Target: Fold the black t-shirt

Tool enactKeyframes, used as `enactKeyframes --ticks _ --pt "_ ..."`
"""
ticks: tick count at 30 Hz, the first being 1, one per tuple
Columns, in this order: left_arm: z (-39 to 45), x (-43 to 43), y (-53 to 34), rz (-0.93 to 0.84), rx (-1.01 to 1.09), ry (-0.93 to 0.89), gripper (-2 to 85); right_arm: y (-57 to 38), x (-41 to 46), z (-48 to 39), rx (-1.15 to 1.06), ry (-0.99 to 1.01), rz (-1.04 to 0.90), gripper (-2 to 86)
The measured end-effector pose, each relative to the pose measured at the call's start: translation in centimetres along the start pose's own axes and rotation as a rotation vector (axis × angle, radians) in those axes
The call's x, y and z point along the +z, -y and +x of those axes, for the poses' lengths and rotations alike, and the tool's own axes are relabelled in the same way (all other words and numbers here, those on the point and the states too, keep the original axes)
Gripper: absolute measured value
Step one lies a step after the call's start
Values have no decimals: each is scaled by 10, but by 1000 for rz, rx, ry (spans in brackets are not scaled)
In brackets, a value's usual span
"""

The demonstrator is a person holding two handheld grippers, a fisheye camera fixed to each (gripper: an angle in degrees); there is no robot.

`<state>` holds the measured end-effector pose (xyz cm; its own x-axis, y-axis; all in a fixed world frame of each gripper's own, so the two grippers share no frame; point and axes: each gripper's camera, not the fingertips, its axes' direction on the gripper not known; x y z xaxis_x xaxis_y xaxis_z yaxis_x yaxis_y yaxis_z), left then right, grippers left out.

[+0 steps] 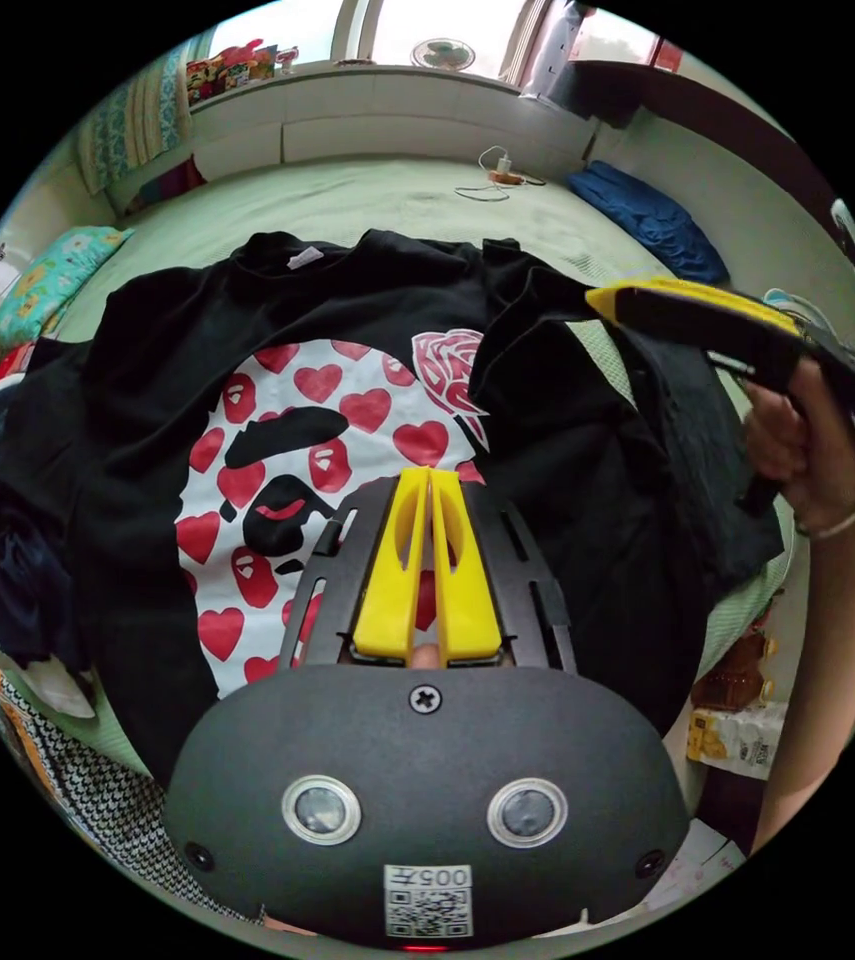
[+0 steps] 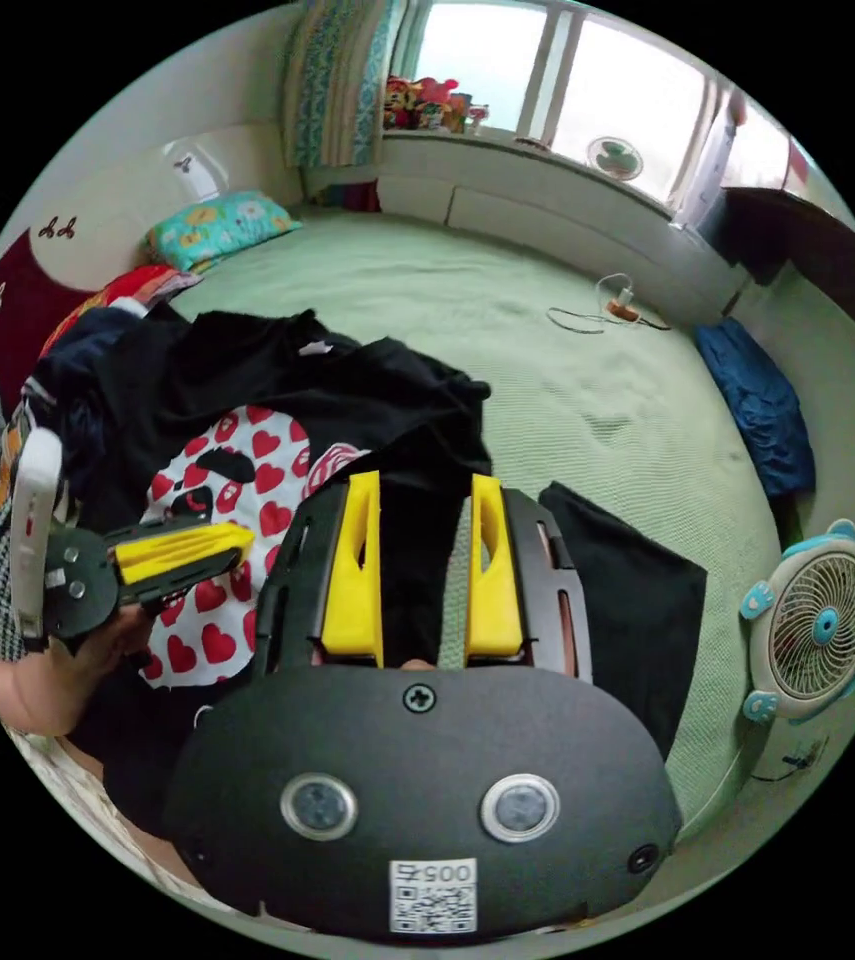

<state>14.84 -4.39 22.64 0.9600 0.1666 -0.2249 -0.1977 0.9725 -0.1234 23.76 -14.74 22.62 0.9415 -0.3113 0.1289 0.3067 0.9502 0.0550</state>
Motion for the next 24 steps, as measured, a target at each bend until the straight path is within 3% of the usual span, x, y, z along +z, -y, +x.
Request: enactKeyframes --ticks 6,9,14,17,21,24 --pt "-5 11 6 1 -3 4 -2 15 55 36 137 79 -102 70" --pt "-6 16 9 -7 0 4 -2 20 46 39 167 100 -10 -1" --pt "-9 23 12 -14 -4 12 -2 55 22 27 107 122 84 -13" --pt "-11 27 13 -19 -3 17 -2 84 34 4 40 104 62 -2" --pt "-14 32 14 -24 -12 15 -2 112 75 -21 -25 61 -76 80" --pt "-17 35 16 -28 -18 5 -2 108 75 -19 -26 64 -37 100"
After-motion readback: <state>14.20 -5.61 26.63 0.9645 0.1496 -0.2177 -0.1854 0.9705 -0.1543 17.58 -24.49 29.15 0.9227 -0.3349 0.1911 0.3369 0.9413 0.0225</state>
